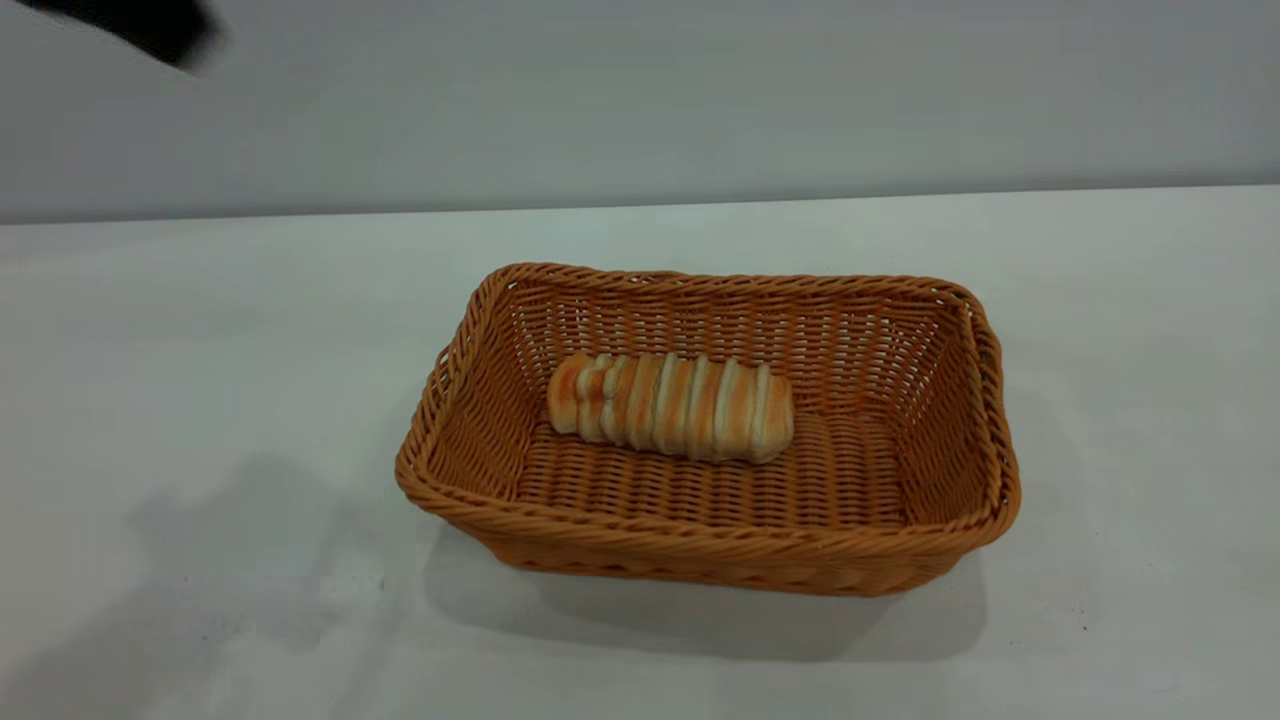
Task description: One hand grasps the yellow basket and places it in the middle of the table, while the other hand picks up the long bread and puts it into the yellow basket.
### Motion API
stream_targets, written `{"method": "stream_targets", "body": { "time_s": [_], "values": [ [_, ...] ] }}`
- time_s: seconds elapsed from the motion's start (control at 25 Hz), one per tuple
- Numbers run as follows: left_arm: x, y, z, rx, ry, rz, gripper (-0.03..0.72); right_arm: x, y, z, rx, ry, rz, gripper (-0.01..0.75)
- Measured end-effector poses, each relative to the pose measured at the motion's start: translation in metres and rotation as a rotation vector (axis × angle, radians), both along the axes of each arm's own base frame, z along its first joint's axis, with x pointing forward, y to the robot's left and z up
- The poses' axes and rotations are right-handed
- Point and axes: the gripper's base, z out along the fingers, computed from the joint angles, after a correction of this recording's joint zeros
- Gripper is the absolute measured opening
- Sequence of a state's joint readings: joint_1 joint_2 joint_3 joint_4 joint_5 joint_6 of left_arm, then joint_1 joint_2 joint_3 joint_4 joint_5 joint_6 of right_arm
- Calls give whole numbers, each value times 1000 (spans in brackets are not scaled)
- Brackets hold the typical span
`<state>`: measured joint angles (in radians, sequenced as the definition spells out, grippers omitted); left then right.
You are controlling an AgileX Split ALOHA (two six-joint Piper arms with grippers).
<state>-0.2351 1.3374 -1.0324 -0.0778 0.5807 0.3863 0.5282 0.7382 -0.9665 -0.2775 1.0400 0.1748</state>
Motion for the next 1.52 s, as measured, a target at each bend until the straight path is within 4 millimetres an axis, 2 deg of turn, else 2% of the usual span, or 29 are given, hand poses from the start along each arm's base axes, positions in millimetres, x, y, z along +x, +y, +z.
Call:
{"method": "stream_targets", "body": {
  "time_s": [0.16,0.32,0.56,0.76,0.88,1.12,1.32,1.52],
  "values": [
    [-51,18,34,-4,-14,18,540,-24,-10,-11,27,-6,36,548],
    [-107,29,53,-20,-32,21,540,-46,-16,-30,57,9,86,548],
    [-188,45,68,-40,-21,37,540,-84,-29,-43,47,19,213,548],
    [-235,55,73,-79,-168,35,540,-107,-35,-44,116,-21,263,548],
    [-256,58,62,-106,-216,28,540,-114,-36,-50,149,-24,283,548],
    [-280,61,24,-136,-243,24,540,-115,-35,-85,141,29,278,548],
    [-291,64,-2,-172,-257,56,540,-110,-36,-100,133,20,240,548],
    [-290,64,-23,-180,-223,74,540,-106,-38,-117,97,31,211,548]
  ]
}}
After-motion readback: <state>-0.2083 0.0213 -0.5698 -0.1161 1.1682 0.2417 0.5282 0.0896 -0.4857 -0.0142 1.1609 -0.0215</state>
